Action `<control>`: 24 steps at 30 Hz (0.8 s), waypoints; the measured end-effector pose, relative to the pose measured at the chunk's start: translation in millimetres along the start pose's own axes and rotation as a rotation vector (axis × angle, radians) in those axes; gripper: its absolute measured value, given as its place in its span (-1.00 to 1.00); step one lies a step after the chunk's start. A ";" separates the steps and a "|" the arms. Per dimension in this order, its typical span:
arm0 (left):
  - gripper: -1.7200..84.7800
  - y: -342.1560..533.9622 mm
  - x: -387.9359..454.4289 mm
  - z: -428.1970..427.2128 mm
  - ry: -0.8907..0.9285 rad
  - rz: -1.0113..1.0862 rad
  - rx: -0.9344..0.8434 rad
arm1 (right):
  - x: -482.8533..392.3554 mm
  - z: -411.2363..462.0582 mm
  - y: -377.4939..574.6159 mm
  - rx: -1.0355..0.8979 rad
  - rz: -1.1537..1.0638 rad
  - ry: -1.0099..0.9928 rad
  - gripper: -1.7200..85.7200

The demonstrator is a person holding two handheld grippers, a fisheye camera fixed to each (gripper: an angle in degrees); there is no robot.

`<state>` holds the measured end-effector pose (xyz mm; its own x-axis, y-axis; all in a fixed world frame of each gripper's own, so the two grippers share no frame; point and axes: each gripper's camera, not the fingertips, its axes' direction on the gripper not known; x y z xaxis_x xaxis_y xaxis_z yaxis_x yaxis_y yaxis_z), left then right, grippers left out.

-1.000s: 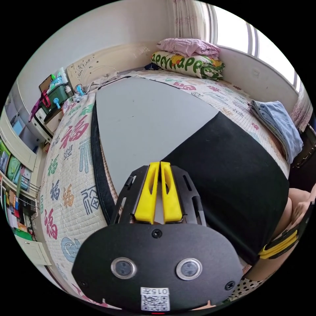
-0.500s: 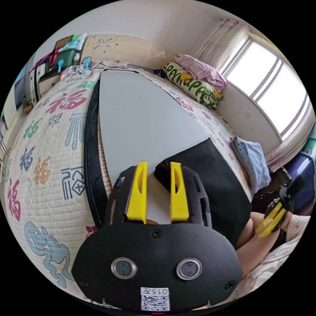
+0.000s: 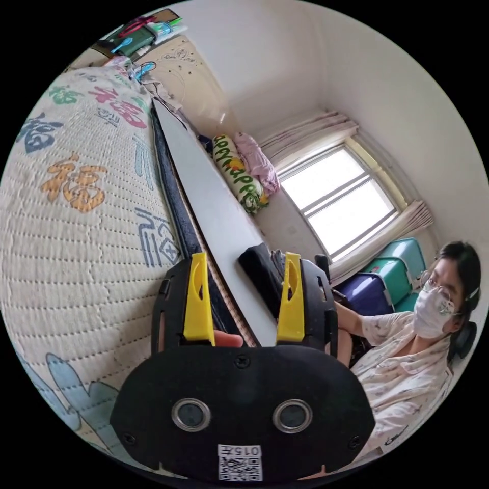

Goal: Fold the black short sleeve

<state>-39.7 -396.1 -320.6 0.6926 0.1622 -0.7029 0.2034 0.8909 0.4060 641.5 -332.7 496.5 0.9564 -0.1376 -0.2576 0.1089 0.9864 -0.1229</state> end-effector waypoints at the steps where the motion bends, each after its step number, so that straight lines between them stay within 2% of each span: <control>1: -0.49 -10.5 10.7 4.2 -0.026 0.005 -0.029 | -5.3 6.0 -19.0 0.010 -0.005 0.010 -0.87; 12: -0.54 -54.0 72.2 19.9 0.028 -0.063 0.013 | -60.0 71.1 -171.3 0.060 -0.044 -0.017 -0.96; 16: -0.64 -61.9 95.8 34.4 0.016 -0.100 0.030 | -84.7 97.3 -217.5 0.070 -0.066 -0.016 -0.96; 19: -0.73 -65.1 115.6 48.6 0.000 -0.117 0.029 | -91.5 100.2 -242.8 -0.002 -0.075 -0.003 -0.94; 24: -0.79 -64.7 156.6 74.5 -0.024 -0.098 0.035 | -80.1 53.2 -272.2 0.173 -0.040 0.003 -0.87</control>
<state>107.2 -459.9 -413.4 0.6846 0.0646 -0.7261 0.2944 0.8867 0.3564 549.6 -585.3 601.6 0.9495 -0.1772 -0.2589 0.1922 0.9808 0.0337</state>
